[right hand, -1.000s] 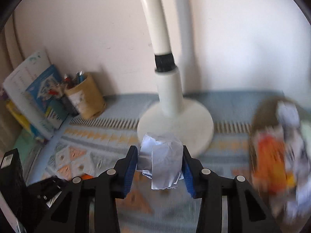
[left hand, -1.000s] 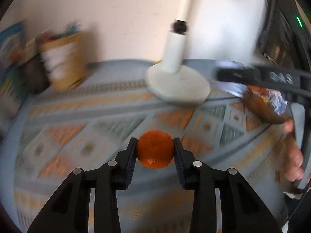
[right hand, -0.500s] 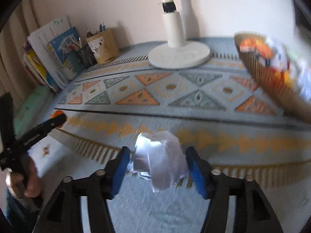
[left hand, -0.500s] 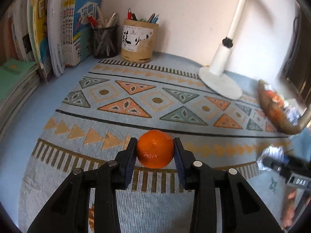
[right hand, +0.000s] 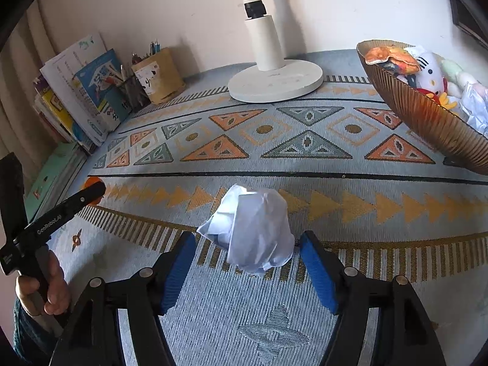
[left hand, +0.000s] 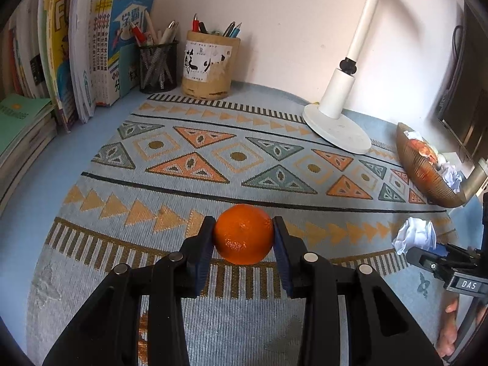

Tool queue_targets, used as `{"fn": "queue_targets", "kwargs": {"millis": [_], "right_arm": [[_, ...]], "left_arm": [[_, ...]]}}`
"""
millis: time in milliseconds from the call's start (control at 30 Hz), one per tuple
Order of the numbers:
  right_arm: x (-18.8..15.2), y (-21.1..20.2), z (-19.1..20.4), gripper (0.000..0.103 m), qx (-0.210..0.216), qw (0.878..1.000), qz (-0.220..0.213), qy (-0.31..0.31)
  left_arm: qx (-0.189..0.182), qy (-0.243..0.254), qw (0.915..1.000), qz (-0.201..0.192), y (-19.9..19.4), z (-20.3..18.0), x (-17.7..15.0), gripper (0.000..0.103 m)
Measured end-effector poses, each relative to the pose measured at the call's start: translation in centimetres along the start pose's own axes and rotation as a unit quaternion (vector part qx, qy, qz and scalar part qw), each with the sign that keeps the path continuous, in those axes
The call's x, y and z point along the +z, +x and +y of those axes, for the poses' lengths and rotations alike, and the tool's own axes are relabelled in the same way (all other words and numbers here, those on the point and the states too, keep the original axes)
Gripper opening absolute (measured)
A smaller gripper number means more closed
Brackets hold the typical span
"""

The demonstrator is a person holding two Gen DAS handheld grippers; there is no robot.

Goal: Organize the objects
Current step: 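Carry the orange and paper ball over the bowl and open both tools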

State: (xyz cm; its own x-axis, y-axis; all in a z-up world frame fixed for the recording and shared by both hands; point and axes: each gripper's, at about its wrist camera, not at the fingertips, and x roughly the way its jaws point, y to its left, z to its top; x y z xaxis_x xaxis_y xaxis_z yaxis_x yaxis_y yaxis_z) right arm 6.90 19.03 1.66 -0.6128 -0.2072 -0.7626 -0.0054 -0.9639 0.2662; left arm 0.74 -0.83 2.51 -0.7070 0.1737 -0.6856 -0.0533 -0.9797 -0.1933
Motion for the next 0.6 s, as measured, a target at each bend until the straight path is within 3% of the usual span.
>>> {"fn": "queue_targets", "kwargs": {"millis": [100, 167, 267, 300, 333, 367, 500, 600], "right_arm": [[0.5, 0.2, -0.4, 0.072, 0.021, 1.0, 0.003, 0.022], [0.7, 0.3, -0.5, 0.08, 0.035, 0.999, 0.0, 0.041], [0.6, 0.6, 0.5, 0.082, 0.003, 1.0, -0.004, 0.022], [0.5, 0.6, 1.1, 0.076, -0.024, 1.0, -0.009, 0.008], [0.5, 0.6, 1.3, 0.061, -0.034, 0.999, -0.01, 0.001], [0.4, 0.6, 1.8, 0.058, -0.04, 0.999, -0.011, -0.01], [-0.5, -0.4, 3.4, 0.056, -0.067, 0.995, -0.037, -0.065], [-1.5, -1.7, 4.5, 0.055, -0.077, 0.99, -0.053, -0.108]], "left_arm": [[0.003, -0.001, 1.0, 0.0, 0.0, 0.0, 0.0, 0.034], [0.005, -0.002, 1.0, 0.002, 0.1, 0.1, 0.0, 0.034], [0.007, -0.002, 1.0, 0.002, 0.1, 0.2, 0.0, 0.034], [0.008, -0.001, 1.0, 0.002, 0.1, 0.1, 0.0, 0.034], [0.009, 0.0, 0.9999, 0.004, 0.1, 0.1, 0.0, 0.034], [0.012, 0.003, 0.9999, 0.005, 0.2, 0.0, 0.0, 0.034], [0.033, 0.033, 0.9985, 0.028, 0.9, -1.2, 0.1, 0.034], [0.014, 0.041, 0.9987, 0.025, 0.5, -3.2, 0.6, 0.034]]}}
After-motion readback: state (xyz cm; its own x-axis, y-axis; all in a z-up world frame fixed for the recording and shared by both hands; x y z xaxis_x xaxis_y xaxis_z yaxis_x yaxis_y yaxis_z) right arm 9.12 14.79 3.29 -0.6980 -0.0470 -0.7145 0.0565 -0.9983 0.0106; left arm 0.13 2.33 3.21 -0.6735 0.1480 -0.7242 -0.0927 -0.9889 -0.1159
